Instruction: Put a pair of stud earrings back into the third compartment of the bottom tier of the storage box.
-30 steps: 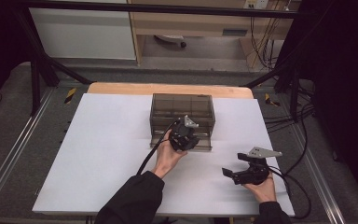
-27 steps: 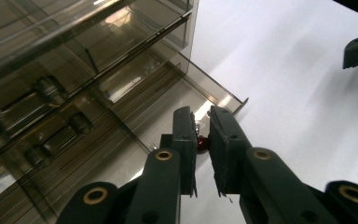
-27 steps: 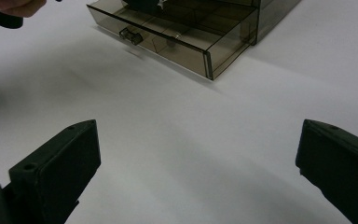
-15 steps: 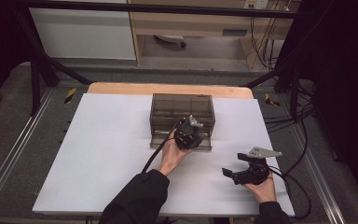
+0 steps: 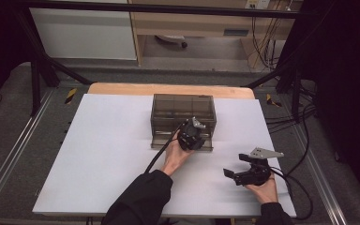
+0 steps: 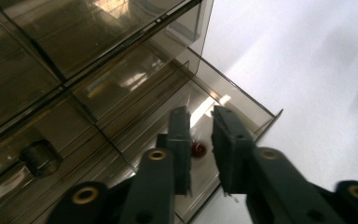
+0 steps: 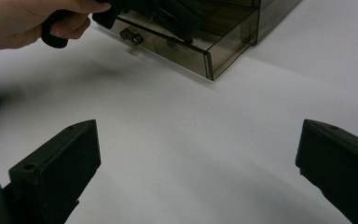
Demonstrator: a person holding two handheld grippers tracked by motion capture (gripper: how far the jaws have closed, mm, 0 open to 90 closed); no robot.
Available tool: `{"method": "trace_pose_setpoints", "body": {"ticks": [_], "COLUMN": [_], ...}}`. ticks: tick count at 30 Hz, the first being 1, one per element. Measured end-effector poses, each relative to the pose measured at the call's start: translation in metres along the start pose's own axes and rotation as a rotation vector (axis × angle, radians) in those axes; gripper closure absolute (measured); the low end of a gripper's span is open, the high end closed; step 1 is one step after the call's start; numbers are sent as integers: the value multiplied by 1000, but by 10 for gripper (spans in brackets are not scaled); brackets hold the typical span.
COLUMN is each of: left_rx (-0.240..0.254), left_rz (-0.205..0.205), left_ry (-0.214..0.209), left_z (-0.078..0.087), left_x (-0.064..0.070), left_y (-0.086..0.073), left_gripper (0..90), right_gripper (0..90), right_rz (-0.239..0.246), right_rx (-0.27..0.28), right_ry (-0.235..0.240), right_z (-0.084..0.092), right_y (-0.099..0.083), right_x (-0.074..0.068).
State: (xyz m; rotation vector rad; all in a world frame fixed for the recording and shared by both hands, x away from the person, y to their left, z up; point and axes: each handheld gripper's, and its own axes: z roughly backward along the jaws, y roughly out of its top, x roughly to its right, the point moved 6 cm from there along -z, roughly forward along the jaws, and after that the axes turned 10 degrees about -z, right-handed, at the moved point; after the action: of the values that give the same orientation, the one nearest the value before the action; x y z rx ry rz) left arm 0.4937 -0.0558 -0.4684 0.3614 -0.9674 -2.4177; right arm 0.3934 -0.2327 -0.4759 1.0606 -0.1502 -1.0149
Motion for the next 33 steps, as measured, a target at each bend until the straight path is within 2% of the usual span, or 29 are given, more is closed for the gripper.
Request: {"method": "trace_pose_setpoints", "body": {"ticks": [5, 13, 19, 23, 28, 33], "left_rx": [7, 43, 40, 58, 64, 59], "left_rz": [-9, -27, -49, -36, -41, -27], "left_ry": [7, 15, 16, 1, 40, 74], "left_z": [10, 40, 60, 73, 89, 106], "left_x": [0, 1, 1, -1, -5, -14], "left_y": [2, -6, -21, -33, -49, -67], "left_gripper": [626, 432, 283, 226, 142, 74], "right_gripper": [5, 5, 5, 5, 5, 5], "right_rz": [0, -1, 0, -3, -4, -5], "right_rx": [1, 0, 0, 0, -2, -3], "right_ry": [0, -2, -4, -5, -6, -6], "right_z": [0, 0, 0, 0, 0, 0], "right_y": [0, 0, 0, 0, 0, 0], "right_x": [0, 0, 0, 0, 0, 0]}}
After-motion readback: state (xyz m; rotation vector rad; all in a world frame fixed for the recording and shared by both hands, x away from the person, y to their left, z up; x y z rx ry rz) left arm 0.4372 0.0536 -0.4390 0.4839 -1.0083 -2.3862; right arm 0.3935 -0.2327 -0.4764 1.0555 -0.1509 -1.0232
